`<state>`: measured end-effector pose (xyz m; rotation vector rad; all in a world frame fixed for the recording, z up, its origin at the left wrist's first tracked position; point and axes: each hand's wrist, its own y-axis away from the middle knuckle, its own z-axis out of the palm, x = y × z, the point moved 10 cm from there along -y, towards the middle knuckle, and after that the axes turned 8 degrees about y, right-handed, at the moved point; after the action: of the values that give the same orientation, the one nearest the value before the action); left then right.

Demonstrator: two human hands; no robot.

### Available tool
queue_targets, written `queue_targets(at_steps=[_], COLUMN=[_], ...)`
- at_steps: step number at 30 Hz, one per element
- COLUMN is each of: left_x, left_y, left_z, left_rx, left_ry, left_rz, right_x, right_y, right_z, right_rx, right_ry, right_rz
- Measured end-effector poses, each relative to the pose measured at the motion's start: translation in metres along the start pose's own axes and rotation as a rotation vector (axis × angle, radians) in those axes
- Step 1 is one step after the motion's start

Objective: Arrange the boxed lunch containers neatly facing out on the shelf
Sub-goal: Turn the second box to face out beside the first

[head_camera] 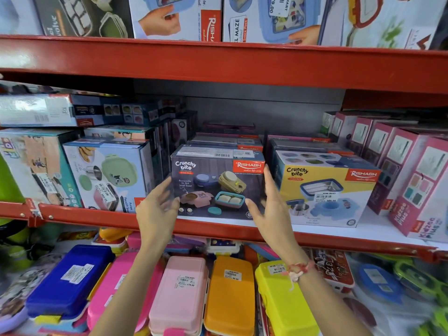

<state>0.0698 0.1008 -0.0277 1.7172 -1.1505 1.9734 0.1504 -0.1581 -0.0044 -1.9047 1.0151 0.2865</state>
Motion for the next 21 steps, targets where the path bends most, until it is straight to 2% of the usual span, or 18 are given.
queue_targets(at_steps=[4, 6, 11, 16, 21], left_x=[0.049, 0.076, 0.107, 0.090, 0.071], left_y=[0.023, 0.034, 0.051, 0.078, 0.105], left_z=[-0.008, 0.003, 0.072, 0.144, 0.180], left_rx=[0.181, 0.188, -0.099, -0.357, -0.432], left_ry=[-0.011, 0.038, 0.151, 0.063, 0.070], left_rz=[0.243, 0.306, 0.245, 0.122, -0.037], right_x=[-0.023, -0.032, -0.017, 0.042, 0.110], right_y=[0.010, 0.012, 0.011, 0.029, 0.051], right_z=[-0.032, -0.060, -0.127, -0.152, -0.170], right_rx=[0.066, 0.158, 0.407, 0.546, 0.696], right_ry=[-0.024, -0.050, 0.007, -0.029, -0.050], right_rz=[-0.097, -0.144, -0.127, 0.017, 0.257])
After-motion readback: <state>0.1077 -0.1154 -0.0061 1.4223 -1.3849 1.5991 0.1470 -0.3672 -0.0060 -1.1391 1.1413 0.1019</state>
